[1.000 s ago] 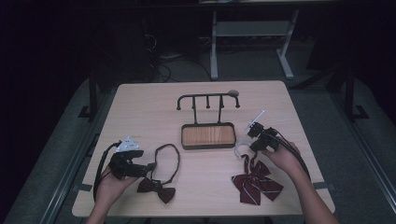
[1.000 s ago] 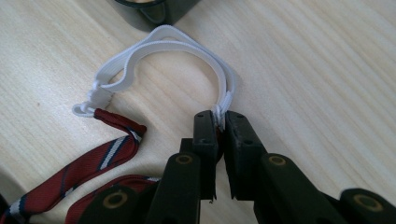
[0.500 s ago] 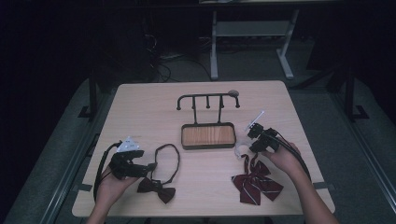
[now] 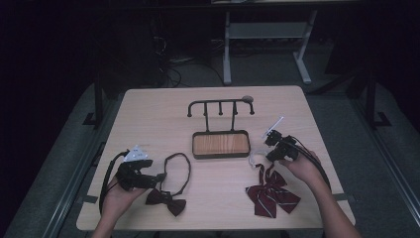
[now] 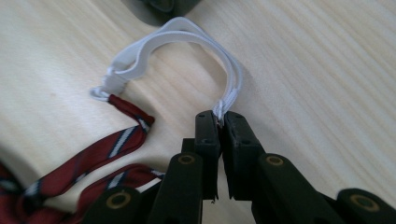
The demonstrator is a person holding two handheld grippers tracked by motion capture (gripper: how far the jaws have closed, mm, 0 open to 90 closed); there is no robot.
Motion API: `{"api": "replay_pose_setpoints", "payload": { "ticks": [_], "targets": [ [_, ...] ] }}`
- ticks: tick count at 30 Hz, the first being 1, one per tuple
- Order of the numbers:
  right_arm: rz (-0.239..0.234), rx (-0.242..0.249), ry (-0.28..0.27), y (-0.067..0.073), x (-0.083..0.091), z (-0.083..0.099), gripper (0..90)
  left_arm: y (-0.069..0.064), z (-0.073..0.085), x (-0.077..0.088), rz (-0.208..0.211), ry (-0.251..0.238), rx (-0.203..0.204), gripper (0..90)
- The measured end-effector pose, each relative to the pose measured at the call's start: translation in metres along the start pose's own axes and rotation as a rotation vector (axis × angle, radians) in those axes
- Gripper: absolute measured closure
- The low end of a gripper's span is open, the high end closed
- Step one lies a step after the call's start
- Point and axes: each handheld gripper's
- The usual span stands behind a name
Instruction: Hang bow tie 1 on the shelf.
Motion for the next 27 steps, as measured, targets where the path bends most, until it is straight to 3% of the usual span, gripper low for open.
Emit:
{"api": "replay_pose_setpoints", "payload": {
  "ticks": [4,12,18,23,27],
  "targets": [
    [-0.051,-0.009,-0.034,-0.006,0.010,0.004,85.0,0.000,0.000,0.000,0.001,-0.005,0.005,24.3],
    [-0.071,0.005,-0.048,-0.009,0.025,0.010,85.5,-0.001,0.000,0.000,0.000,-0.003,0.002,24.4],
    [-0.131,0.023,-0.095,-0.009,0.044,0.013,85.5,-0.002,0.000,0.000,0.000,-0.004,0.006,24.4],
    [-0.124,0.047,-0.095,-0.006,0.054,0.012,85.5,-0.002,0.000,-0.001,0.004,0.002,0.014,24.4],
    [-0.154,0.057,-0.116,-0.003,0.063,0.009,85.5,-0.002,0.000,-0.002,0.002,-0.001,0.015,24.4]
  ]
}}
Point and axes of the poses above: each handheld gripper's, and its own axes: x roughly backward along the jaws, z roughly out of its underside, y roughly to its left, and after that the axes turned 4 degrees about -x, right-handed
